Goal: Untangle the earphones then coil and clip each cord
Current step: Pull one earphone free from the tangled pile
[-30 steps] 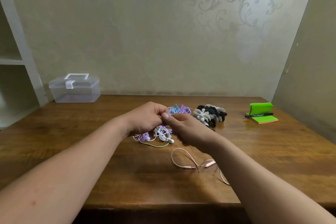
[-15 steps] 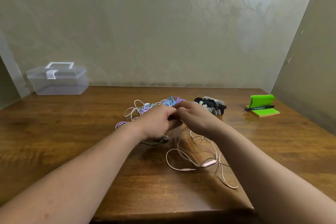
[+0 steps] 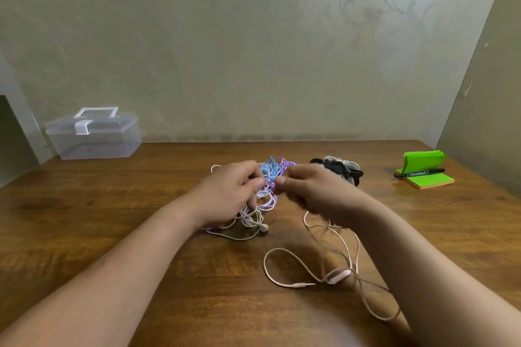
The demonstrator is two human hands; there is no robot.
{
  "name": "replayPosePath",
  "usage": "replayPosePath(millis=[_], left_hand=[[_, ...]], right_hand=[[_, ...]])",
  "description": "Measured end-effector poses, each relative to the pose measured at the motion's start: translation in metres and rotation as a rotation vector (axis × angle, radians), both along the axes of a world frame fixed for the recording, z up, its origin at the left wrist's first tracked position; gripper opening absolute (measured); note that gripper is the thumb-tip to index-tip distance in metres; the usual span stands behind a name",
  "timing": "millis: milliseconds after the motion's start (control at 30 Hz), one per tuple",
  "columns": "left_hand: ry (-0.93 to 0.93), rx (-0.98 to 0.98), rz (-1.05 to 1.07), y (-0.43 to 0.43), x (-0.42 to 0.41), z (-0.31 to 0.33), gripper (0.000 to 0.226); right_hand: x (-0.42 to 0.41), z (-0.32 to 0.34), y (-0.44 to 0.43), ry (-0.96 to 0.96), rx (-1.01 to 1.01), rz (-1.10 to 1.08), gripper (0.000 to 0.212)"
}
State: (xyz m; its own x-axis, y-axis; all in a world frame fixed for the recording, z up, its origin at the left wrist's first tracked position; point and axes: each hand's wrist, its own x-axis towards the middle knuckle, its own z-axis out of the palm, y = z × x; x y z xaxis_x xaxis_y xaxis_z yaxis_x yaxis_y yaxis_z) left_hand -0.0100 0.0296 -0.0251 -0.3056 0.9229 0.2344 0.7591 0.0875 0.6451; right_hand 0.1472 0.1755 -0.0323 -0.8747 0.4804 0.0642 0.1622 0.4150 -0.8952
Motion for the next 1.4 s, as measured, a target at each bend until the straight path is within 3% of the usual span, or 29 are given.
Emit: replayPosePath(millis=[67, 133, 233, 333, 567, 667, 767, 967, 1133, 1233, 1400], left_hand=[[-0.198, -0.144, -0.096, -0.004, 0.007, 0.001, 0.016], [-0.483, -0.149, -0.171, -0.006, 0.013, -0.002, 0.019], [-0.946, -0.027, -0.28, -0.009, 0.011, -0.008, 0.015], [-1.075, 0.021, -0.319, -0.011, 0.006, -0.019, 0.03], [-1.042, 0.031, -0.422, -0.01, -0.002, -0.038, 0.042], [-1.087, 0.17, -0.427, -0.008, -0.005, -0.032, 0.044], [-1.078, 0.297, -0.302, -0.003, -0.007, -0.026, 0.045], [-0.515, 0.182, -0.095, -0.005, -0.011, -0.038, 0.053], [-0.265, 0.069, -0.067, -0.014, -0.011, -0.035, 0.049], [-0.312, 0.028, -0.111, -0.016, -0.007, -0.031, 0.041], [-0.418, -0.046, -0.243, -0.023, -0.001, -0.025, 0.023]], right_hand=[[-0.001, 0.004, 0.002, 0.048, 0.113, -0.002, 0.027], [-0.005, 0.006, 0.003, 0.075, 0.153, -0.005, 0.029], [-0.007, 0.004, 0.005, 0.165, 0.041, -0.024, 0.028], [-0.013, -0.009, 0.005, 0.261, -0.148, 0.017, 0.026], [-0.02, -0.027, 0.011, 0.319, -0.273, 0.07, 0.024], [-0.018, -0.028, 0.008, 0.283, -0.201, 0.062, 0.021], [-0.018, -0.027, -0.002, 0.221, -0.081, 0.05, 0.021], [-0.015, -0.014, -0.022, -0.081, 0.439, 0.035, 0.024], [-0.011, 0.018, -0.023, -0.118, 0.719, -0.045, 0.03], [-0.007, 0.037, -0.02, -0.072, 0.658, -0.026, 0.018], [-0.005, 0.043, -0.011, 0.049, 0.29, 0.135, 0.005]])
